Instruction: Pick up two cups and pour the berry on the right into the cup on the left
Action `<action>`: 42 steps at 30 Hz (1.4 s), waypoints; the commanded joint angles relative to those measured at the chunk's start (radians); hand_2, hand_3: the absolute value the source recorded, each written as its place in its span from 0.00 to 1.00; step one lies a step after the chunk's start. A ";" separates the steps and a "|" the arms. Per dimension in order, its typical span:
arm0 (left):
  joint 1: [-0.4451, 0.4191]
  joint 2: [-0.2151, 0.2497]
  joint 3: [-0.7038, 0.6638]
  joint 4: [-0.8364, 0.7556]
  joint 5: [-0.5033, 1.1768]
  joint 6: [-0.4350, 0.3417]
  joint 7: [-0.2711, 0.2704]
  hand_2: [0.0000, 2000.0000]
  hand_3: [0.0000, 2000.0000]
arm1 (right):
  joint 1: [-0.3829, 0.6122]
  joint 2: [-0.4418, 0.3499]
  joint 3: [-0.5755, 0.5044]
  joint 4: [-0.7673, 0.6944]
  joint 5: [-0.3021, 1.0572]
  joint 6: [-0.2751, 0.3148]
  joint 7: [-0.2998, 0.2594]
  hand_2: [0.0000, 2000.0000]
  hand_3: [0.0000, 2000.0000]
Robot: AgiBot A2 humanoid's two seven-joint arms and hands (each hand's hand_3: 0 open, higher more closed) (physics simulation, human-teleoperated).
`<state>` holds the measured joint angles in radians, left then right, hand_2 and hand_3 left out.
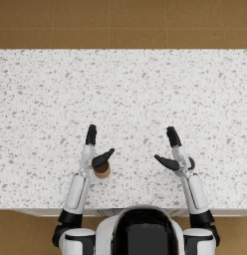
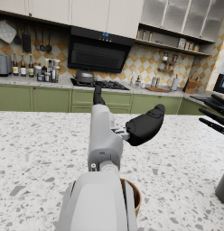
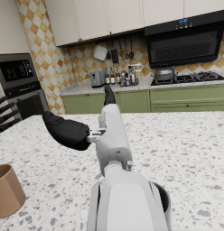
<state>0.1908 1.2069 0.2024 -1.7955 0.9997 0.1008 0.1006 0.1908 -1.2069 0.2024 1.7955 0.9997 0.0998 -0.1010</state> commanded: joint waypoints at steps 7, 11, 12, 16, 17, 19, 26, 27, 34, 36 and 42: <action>0.000 0.000 0.000 0.000 0.000 0.000 0.000 0.00 0.00 | 0.000 0.000 0.000 0.000 0.000 0.000 0.000 0.00 0.00; 0.000 0.000 0.000 0.000 0.000 0.000 0.000 0.00 0.00 | 0.000 0.000 0.000 0.000 0.000 0.000 0.000 0.00 0.00; 0.000 0.000 0.000 0.000 0.000 0.000 0.000 0.00 0.00 | 0.000 0.000 0.000 0.000 0.000 0.000 0.000 0.00 0.00; 0.002 0.001 0.030 0.016 0.000 0.000 0.000 0.00 0.00 | 0.002 -0.001 0.030 -0.016 0.000 0.000 0.000 0.00 0.00; -0.008 -0.002 0.022 -0.001 0.000 -0.029 -0.028 0.00 0.00 | 0.007 -0.007 0.022 -0.007 0.000 -0.028 0.029 0.00 0.00; -0.055 -0.018 -0.027 -0.067 0.000 -0.064 -0.064 0.00 0.00 | -0.023 0.002 -0.020 0.050 0.000 -0.063 0.064 0.00 0.00; -0.184 -0.064 -0.039 -0.162 0.093 -0.097 -0.097 0.00 0.00 | -0.187 0.041 -0.144 0.137 0.062 -0.096 0.097 0.00 0.00; -0.195 -0.068 -0.036 -0.175 0.125 -0.098 -0.098 0.00 0.00 | -0.216 0.046 -0.155 0.148 0.093 -0.097 0.098 0.00 0.00; -0.307 -0.104 -0.108 -0.250 0.321 -0.101 -0.100 0.00 0.00 | -0.365 0.044 -0.277 0.205 0.270 -0.099 0.101 0.00 0.00; -0.341 -0.113 -0.121 -0.256 0.341 -0.101 -0.100 0.00 0.00 | -0.393 0.032 -0.327 0.209 0.284 -0.100 0.101 0.00 0.00; -0.420 -0.127 -0.140 -0.241 0.360 -0.101 -0.101 0.00 0.00 | -0.429 0.002 -0.427 0.156 0.297 -0.100 0.101 0.00 0.00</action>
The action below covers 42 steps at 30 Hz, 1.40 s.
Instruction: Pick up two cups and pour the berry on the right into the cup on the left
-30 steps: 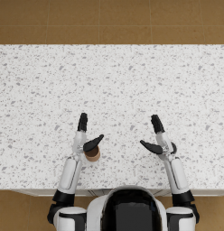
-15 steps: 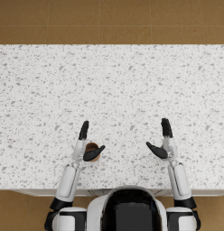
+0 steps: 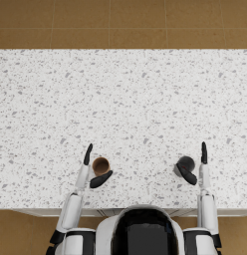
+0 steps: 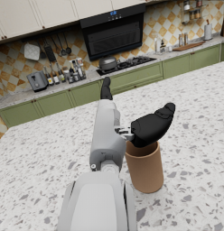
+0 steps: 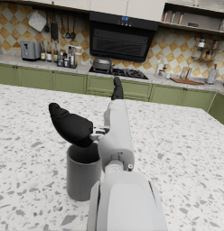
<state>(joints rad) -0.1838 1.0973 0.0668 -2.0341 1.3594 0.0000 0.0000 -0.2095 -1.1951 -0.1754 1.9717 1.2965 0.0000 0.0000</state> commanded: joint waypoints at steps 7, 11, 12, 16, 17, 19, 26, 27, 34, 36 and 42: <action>-0.095 -0.026 0.029 0.045 0.003 0.000 0.000 0.00 0.00 | -0.097 -0.045 -0.059 -0.058 0.033 0.000 0.000 0.00 0.00; -0.099 -0.018 0.026 0.059 0.003 0.000 0.000 0.00 0.00 | -0.121 -0.058 -0.032 -0.078 0.115 0.000 0.000 0.00 0.00; -0.098 -0.016 0.031 0.062 0.003 0.000 0.000 0.00 0.00 | -0.122 -0.060 -0.031 -0.093 0.124 0.000 0.000 0.00 0.00; -0.075 0.004 0.053 0.105 0.003 0.000 0.000 0.00 0.00 | -0.115 -0.065 0.004 -0.145 0.139 0.000 0.000 0.00 0.00; -0.070 0.008 0.059 0.115 0.003 0.000 0.000 0.00 0.00 | -0.107 -0.066 0.013 -0.160 0.141 0.000 0.000 0.00 0.00; -0.057 0.019 0.066 0.137 0.003 0.000 0.000 0.00 0.00 | -0.093 -0.067 0.025 -0.195 0.142 0.000 0.000 0.00 0.00; -0.030 0.047 0.077 0.209 0.003 0.001 0.000 0.00 0.00 | -0.048 -0.077 0.051 -0.290 0.144 0.007 0.001 0.00 0.00; -0.030 0.049 0.078 0.216 0.003 0.001 0.000 0.00 0.00 | -0.043 -0.079 0.057 -0.300 0.144 0.013 0.001 0.00 0.00; -0.005 0.076 0.103 0.277 0.003 0.002 0.000 0.00 0.00 | -0.004 -0.092 0.104 -0.369 0.144 0.006 0.001 0.00 0.00; 0.002 0.083 0.118 0.298 0.003 0.002 0.000 0.00 0.00 | 0.012 -0.095 0.107 -0.405 0.144 -0.004 0.001 0.00 0.00; 0.034 0.096 0.150 0.367 0.002 0.006 -0.005 0.00 0.00 | 0.026 -0.099 0.117 -0.394 0.145 -0.011 0.008 0.00 0.00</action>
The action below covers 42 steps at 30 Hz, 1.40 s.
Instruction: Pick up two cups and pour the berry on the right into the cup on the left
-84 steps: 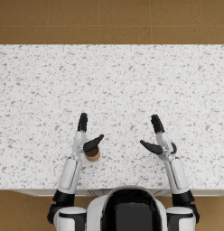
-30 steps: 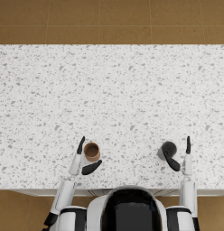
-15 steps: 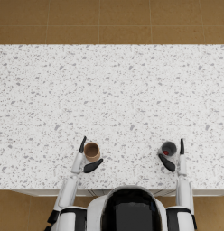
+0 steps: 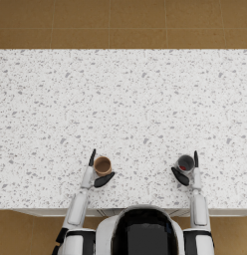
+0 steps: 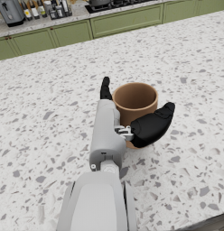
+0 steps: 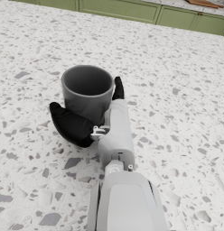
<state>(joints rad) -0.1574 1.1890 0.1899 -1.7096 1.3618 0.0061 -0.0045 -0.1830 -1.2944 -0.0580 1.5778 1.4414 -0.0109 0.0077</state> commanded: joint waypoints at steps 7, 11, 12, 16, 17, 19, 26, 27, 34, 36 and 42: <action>0.001 0.014 0.013 0.007 0.000 -0.020 0.003 1.00 0.64 | -0.006 0.001 0.015 0.014 0.001 0.052 -0.005 1.00 0.49; 0.011 0.029 -0.002 -0.076 0.000 -0.030 0.002 1.00 0.64 | -0.018 -0.001 0.021 0.114 0.001 0.163 -0.012 1.00 0.64; 0.019 0.035 0.001 -0.091 0.000 -0.029 0.002 1.00 0.64 | -0.014 -0.003 0.024 0.140 0.000 0.173 -0.010 1.00 0.64; 0.042 0.058 0.032 -0.116 0.000 -0.037 0.002 1.00 0.64 | 0.014 -0.009 0.040 0.256 0.000 0.142 -0.007 1.00 0.64; 0.054 0.067 0.038 -0.116 0.000 -0.038 0.002 1.00 0.64 | 0.029 -0.010 0.050 0.277 0.000 0.134 -0.006 1.00 0.64; 0.067 0.080 0.049 -0.115 0.000 -0.039 0.002 1.00 0.64 | 0.065 -0.016 0.072 0.288 0.000 0.126 -0.004 1.00 0.64; 0.150 0.150 0.072 -0.138 0.181 -0.042 0.002 1.00 0.64 | 0.187 -0.070 0.147 0.369 0.190 0.117 -0.001 1.00 0.64; 0.150 0.152 0.083 -0.140 0.197 -0.043 0.002 1.00 0.64 | 0.215 -0.083 0.152 0.367 0.221 0.116 -0.001 1.00 0.64; 0.192 0.190 0.106 -0.099 0.234 -0.045 0.003 1.00 0.64 | 0.367 -0.151 0.174 0.363 0.445 0.116 -0.001 1.00 0.64; 0.210 0.205 0.110 -0.071 0.236 -0.046 0.003 1.00 0.64 | 0.405 -0.167 0.182 0.345 0.509 0.117 -0.001 1.00 0.64; 0.227 0.224 0.117 -0.052 0.238 -0.048 0.004 1.00 0.64 | 0.500 -0.217 0.226 0.322 0.701 0.119 -0.001 1.00 0.64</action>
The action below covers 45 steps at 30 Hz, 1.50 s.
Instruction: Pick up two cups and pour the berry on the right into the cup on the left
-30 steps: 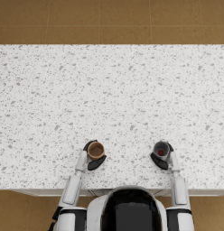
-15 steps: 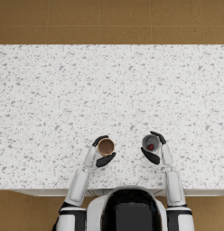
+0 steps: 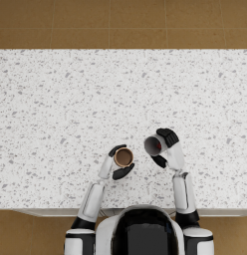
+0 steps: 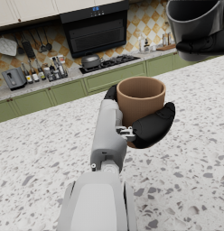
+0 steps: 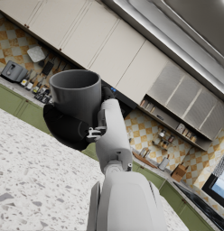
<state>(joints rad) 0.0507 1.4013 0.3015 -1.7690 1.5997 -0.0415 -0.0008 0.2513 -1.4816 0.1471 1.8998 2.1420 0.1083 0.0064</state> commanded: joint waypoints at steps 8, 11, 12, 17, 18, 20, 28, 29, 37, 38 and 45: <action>0.021 0.024 0.022 0.021 0.000 0.000 0.000 1.00 0.64 | 0.109 -0.062 0.093 0.018 0.257 0.005 0.001 1.00 0.64; 0.021 0.028 0.027 0.026 0.000 0.001 0.000 1.00 0.64 | 0.119 -0.073 0.117 0.024 0.353 0.005 0.001 1.00 0.64; 0.021 0.029 0.026 0.026 0.000 0.001 0.000 1.00 0.64 | 0.120 -0.075 0.120 0.029 0.385 0.005 0.001 1.00 0.64; 0.024 0.037 0.016 0.036 0.000 0.000 0.000 1.00 0.64 | 0.165 0.007 0.210 0.059 0.546 0.007 0.002 1.00 0.64; 0.023 0.038 0.015 0.036 0.000 0.000 0.000 1.00 0.64 | 0.138 -0.065 0.169 0.062 0.578 0.005 0.002 1.00 0.64; 0.023 0.040 0.013 0.036 0.000 -0.001 0.000 1.00 0.64 | 0.138 -0.065 0.169 0.062 0.642 0.007 0.002 1.00 0.64; 0.024 0.050 0.005 0.037 0.000 -0.001 -0.002 1.00 0.64 | 0.116 -0.061 0.195 0.106 0.899 0.010 0.003 1.00 0.64; 0.024 0.051 0.004 0.037 0.000 -0.001 -0.002 1.00 0.64 | 0.114 -0.062 0.200 0.109 0.931 0.011 0.003 1.00 0.64; 0.037 0.067 -0.004 0.054 0.000 0.001 -0.001 1.00 0.64 | 0.105 -0.070 0.209 0.108 1.187 0.010 0.003 1.00 0.64; 0.038 0.068 -0.001 0.055 0.000 0.000 -0.002 1.00 0.64 | 0.105 -0.072 0.208 0.108 1.219 0.009 0.003 1.00 0.64; 0.041 0.077 -0.004 0.057 0.000 0.000 -0.001 1.00 0.64 | 0.083 -0.066 0.237 0.123 1.397 0.008 0.003 1.00 0.64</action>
<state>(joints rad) 0.0820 1.4743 0.2993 -1.7047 1.5996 -0.0415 -0.0021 0.3274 -1.5428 0.3772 2.0091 3.5478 0.1160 0.0097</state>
